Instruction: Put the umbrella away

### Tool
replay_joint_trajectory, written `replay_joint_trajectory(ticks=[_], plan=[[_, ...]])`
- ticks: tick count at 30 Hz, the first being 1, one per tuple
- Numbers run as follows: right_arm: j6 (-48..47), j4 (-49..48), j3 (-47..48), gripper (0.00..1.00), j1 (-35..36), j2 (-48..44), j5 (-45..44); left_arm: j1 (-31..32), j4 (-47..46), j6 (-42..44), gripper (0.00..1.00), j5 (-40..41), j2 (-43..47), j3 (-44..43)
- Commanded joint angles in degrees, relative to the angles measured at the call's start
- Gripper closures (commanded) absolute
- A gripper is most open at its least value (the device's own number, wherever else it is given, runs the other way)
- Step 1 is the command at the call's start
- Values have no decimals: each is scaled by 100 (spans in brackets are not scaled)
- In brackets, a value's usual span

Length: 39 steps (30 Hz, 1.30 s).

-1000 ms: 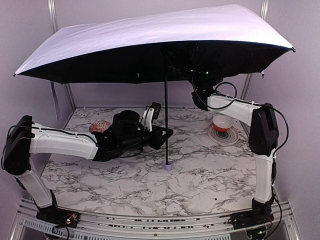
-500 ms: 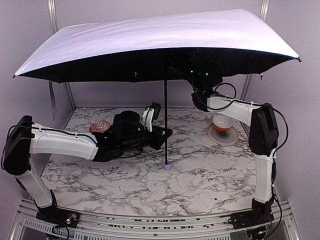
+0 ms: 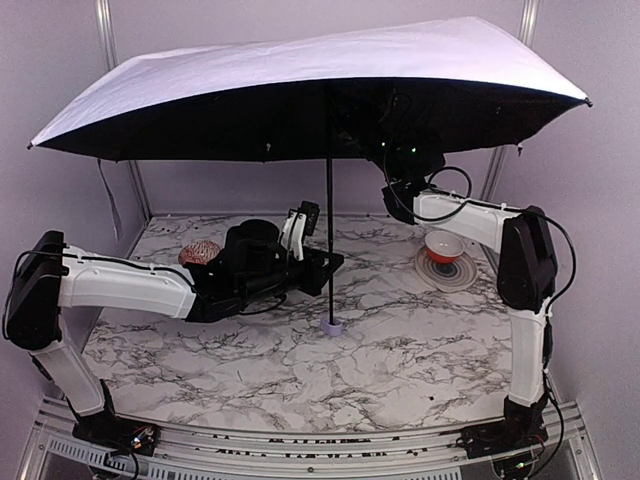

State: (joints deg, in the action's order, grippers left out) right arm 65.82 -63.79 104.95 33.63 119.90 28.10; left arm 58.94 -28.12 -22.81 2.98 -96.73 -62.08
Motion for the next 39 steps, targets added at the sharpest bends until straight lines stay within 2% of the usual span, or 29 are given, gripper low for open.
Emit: replay_joint_trajectory(ticks=[1,4,6,7,8,9,11,12,14,17,20,24,27,31,39], plan=[[10,-59,-5,93,-5,-97,-117,49,-378,338,100,3,200,-173],[9,-42,-38,97,-13,-113,-103,54,-378,348,100,26,230,-149],[2,-25,-76,94,-21,-138,-99,49,-379,359,100,71,258,-130],[-18,-9,-93,86,-23,-153,-71,48,-376,370,100,115,278,-115],[-54,27,-120,71,-18,-176,-27,48,-378,398,100,204,302,-92],[-143,81,-177,52,-22,-223,14,43,-379,427,100,306,335,-74],[-534,309,-488,39,-17,-411,31,44,-363,466,100,637,437,7],[-818,478,-685,36,-10,-546,-31,41,-338,462,100,851,477,26],[-1606,909,-1233,35,62,-937,-496,46,-224,506,100,1197,531,10],[-3349,1452,-1935,35,365,-1598,-1663,50,-41,575,100,1427,539,-75],[-4535,1502,-2252,34,700,-1973,-2392,59,91,535,100,1491,480,-164],[-5194,1997,-1925,34,872,-1961,-2868,70,185,445,100,1555,404,-253],[-5580,2015,-1821,35,966,-1890,-3043,93,246,449,100,1649,384,-300],[-5780,2164,-1517,43,1025,-1731,-3121,108,289,466,100,1654,369,-330],[-6072,2449,-967,45,1057,-1393,-3035,133,324,524,100,1653,328,-370]])
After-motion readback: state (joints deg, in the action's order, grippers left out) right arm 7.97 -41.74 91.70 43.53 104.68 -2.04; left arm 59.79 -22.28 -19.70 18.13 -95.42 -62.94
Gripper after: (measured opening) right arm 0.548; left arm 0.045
